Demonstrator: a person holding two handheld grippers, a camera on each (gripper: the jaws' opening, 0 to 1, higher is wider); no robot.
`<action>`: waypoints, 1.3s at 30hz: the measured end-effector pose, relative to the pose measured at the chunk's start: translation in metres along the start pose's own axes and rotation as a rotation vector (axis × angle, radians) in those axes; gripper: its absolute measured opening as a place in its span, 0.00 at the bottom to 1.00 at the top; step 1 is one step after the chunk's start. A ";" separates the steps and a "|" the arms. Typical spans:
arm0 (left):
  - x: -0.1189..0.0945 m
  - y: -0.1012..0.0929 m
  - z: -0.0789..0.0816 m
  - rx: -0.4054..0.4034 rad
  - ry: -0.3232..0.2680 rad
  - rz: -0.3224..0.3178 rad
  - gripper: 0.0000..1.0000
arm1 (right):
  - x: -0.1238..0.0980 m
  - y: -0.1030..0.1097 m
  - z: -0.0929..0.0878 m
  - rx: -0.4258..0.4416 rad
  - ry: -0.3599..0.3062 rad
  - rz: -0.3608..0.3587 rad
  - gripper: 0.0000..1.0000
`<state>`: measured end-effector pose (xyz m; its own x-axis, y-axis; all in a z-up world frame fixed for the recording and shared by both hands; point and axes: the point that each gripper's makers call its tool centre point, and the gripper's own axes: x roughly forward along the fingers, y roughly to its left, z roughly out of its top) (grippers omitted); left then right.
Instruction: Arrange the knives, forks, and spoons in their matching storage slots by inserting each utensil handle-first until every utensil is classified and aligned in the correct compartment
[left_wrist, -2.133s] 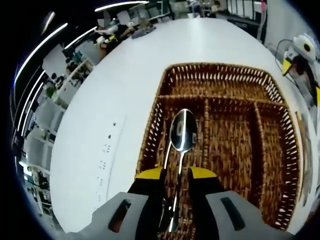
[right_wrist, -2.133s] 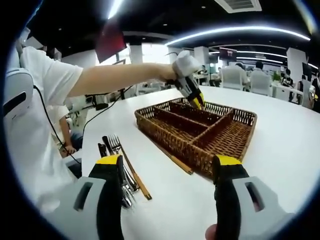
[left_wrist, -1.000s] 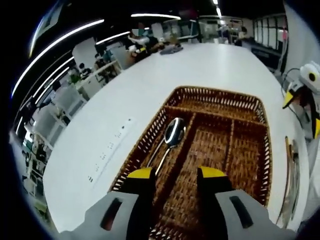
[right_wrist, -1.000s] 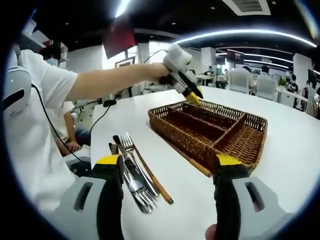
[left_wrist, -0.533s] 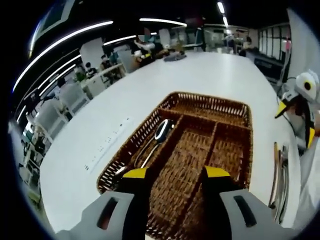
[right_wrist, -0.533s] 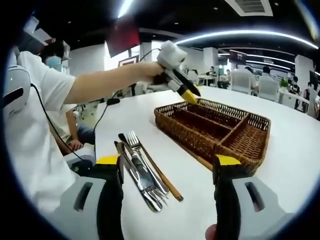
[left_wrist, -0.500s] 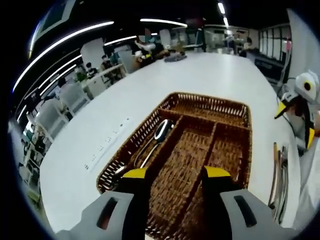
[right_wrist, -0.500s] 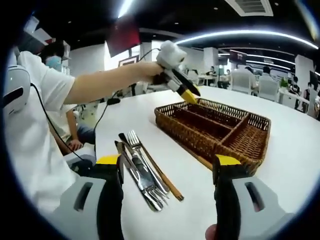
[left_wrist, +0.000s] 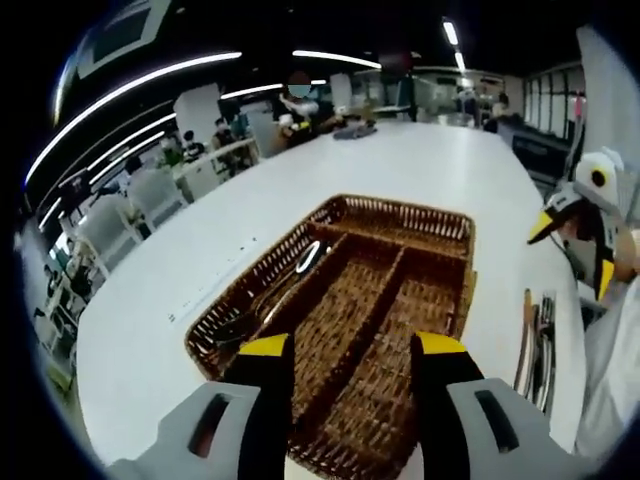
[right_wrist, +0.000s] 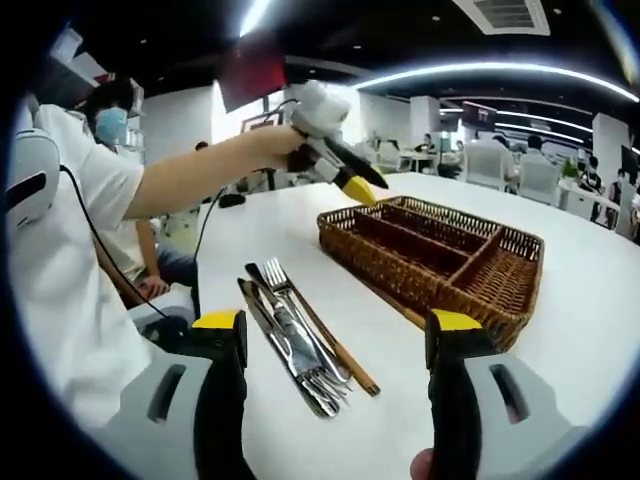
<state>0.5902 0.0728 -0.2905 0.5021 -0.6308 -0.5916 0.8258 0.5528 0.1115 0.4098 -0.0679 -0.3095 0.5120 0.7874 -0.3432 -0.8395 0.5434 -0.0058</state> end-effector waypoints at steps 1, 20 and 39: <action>-0.003 -0.002 -0.001 -0.003 -0.008 0.001 0.46 | 0.000 -0.001 0.000 0.000 0.000 -0.001 0.75; -0.041 -0.030 -0.025 -0.057 -0.120 0.039 0.49 | -0.002 0.003 -0.011 0.001 0.015 0.002 0.75; -0.068 -0.077 -0.053 -0.051 -0.172 0.049 0.52 | -0.003 0.006 -0.015 -0.020 0.043 0.021 0.72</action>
<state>0.4785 0.1018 -0.3016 0.5816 -0.6840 -0.4404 0.7874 0.6093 0.0937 0.4008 -0.0714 -0.3222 0.4861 0.7855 -0.3831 -0.8538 0.5204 -0.0165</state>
